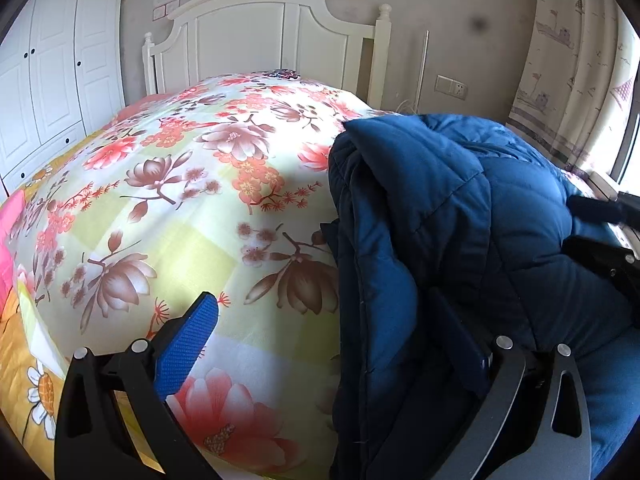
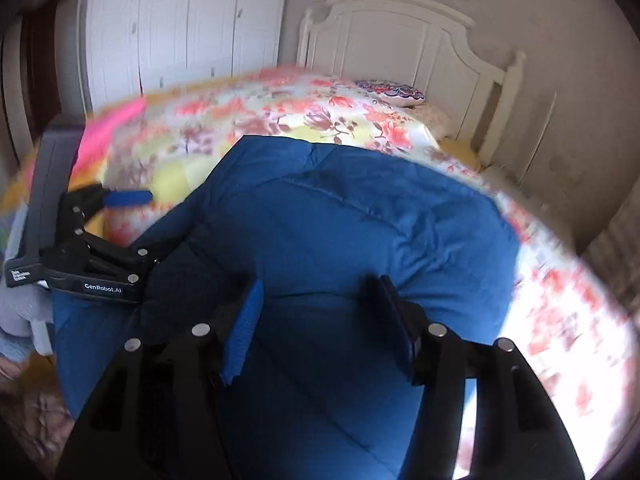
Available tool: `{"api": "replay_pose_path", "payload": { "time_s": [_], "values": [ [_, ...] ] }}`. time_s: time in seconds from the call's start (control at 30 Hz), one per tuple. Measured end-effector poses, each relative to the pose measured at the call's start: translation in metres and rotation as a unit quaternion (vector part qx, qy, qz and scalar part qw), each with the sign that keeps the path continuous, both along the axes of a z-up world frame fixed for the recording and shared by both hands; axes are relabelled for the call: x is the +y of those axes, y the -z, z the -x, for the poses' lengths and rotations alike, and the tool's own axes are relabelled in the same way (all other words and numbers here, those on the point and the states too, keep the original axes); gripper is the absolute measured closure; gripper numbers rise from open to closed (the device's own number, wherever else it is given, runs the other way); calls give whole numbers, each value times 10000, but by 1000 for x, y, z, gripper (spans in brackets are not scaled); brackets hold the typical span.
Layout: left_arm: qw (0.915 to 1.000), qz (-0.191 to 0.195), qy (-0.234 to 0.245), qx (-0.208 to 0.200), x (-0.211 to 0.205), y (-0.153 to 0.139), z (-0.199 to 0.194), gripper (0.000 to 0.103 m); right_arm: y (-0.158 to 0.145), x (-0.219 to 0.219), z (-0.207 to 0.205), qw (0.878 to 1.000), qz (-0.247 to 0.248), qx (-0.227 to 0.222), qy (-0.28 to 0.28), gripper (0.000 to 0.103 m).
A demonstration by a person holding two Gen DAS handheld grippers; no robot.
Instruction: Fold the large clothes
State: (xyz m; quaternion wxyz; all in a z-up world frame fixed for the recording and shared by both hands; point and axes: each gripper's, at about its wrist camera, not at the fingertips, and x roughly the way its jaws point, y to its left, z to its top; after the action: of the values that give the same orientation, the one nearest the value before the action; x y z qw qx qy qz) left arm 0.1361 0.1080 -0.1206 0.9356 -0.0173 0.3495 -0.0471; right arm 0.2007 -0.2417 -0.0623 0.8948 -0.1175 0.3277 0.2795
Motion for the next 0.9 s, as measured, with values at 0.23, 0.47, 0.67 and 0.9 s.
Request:
{"api": "replay_pose_path", "payload": {
  "time_s": [0.23, 0.47, 0.67, 0.9],
  "values": [
    [10000, 28, -23, 39, 0, 0, -1, 4, -18, 7, 20, 9991, 397, -117, 53, 46],
    [9999, 138, -5, 29, 2, 2, -1, 4, -7, 15, 93, 9947, 772, -618, -281, 41],
    [9999, 167, -10, 24, 3, 3, -1, 4, 13, 2, 94, 9975, 132, -687, -31, 39],
    [9673, 2303, 343, 1009, 51, 10, -12, 4, -21, -64, 89, 9910, -1312, 173, 183, 2]
  ]
}}
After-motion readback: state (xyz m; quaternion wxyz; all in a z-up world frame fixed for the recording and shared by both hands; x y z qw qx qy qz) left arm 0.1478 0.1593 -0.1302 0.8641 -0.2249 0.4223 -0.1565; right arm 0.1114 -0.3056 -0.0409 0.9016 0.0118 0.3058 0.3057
